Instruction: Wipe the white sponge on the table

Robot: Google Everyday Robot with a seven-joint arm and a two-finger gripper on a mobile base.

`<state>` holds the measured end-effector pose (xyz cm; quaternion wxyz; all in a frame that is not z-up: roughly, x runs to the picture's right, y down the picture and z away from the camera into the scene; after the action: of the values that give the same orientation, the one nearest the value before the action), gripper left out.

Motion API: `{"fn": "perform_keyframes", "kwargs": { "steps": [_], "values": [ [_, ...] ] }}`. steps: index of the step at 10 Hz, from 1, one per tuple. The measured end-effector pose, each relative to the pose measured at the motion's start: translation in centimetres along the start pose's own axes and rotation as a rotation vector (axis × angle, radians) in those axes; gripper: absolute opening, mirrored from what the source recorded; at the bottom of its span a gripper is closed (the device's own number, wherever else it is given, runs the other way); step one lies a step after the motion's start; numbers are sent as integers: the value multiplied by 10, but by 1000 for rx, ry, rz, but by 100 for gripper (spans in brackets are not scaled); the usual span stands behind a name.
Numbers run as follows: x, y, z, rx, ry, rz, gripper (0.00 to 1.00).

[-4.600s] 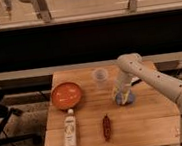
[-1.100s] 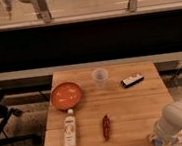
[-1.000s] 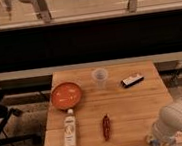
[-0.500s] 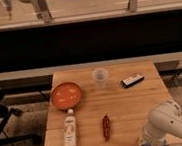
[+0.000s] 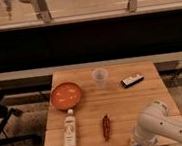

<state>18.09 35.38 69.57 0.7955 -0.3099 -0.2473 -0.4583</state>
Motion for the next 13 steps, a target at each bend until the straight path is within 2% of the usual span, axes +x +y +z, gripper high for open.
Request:
{"fn": "perform_keyframes", "kwargs": {
  "steps": [3,5,13],
  "values": [
    [-5,-29,2,4,7,-47,0],
    [8,-51,-3,11,17,-62,0],
    [36,-95,-4,19,-3,-53,0]
  ]
}}
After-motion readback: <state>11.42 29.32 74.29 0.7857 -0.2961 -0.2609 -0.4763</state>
